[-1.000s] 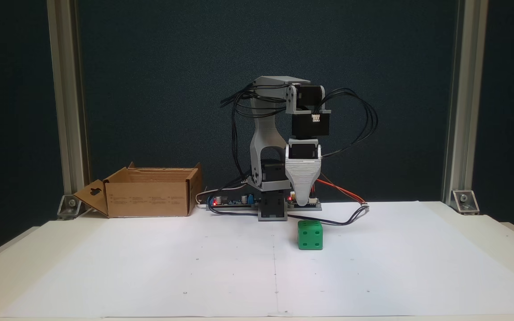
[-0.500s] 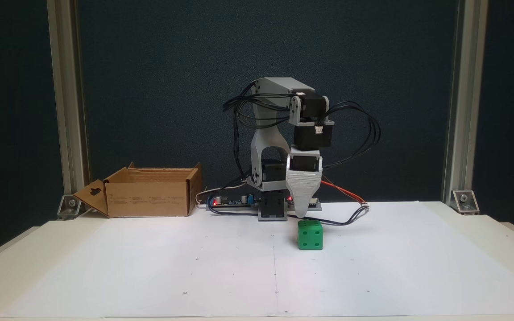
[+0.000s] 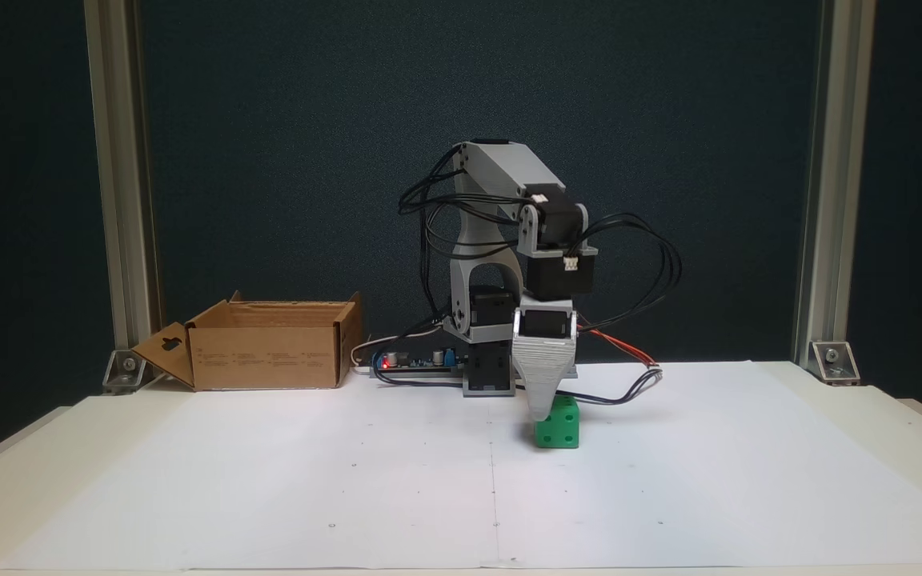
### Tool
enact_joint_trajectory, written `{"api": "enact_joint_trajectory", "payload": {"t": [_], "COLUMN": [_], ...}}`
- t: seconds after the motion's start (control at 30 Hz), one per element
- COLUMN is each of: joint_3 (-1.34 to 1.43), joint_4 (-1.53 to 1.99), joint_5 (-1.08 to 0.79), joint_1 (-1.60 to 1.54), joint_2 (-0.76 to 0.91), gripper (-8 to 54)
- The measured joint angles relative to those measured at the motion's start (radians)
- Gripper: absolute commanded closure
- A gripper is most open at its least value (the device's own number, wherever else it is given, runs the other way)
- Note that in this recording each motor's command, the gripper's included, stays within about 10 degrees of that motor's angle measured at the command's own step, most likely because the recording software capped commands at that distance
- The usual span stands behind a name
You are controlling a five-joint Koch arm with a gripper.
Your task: Grasp a green dice and put it in the bin.
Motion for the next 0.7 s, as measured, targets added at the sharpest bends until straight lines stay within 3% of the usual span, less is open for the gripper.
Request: {"api": "enact_joint_trajectory", "payload": {"t": [0.7], "joint_3": [0.014], "joint_4": [-0.067], "joint_5": [0.043], "joint_1": [-0.035], "joint_2": [-0.081], "gripper": [2.1]}}
